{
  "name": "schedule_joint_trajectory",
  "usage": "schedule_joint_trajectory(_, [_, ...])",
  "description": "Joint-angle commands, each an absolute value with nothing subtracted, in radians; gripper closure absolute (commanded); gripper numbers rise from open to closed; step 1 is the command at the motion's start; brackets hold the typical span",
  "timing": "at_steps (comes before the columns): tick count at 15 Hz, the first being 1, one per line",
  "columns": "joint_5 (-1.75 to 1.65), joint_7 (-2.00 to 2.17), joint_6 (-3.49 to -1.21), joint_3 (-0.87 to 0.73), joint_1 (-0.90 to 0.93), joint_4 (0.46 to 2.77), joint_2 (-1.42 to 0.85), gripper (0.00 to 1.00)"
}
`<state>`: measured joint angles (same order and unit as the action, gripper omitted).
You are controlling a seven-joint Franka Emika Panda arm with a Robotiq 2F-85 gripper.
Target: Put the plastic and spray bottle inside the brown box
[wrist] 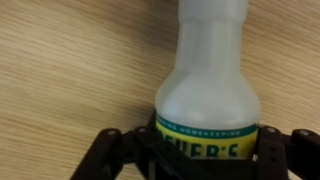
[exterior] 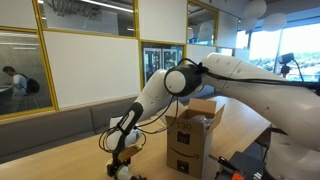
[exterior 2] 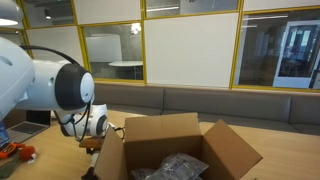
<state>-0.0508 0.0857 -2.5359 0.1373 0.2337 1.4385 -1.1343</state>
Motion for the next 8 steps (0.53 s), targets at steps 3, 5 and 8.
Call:
schedule_joint_trajectory(3, [-0.029, 0.111, -2.498, 0.106, 0.235, 1.414, -1.125, 0.61])
schedule_joint_trajectory(5, [-0.033, 0.129, -2.503, 0.079, 0.224, 1.45, -1.081, 0.61])
schedule_joint_trajectory(8, [-0.039, 0.143, -2.515, 0.036, 0.202, 1.498, -1.016, 0.61])
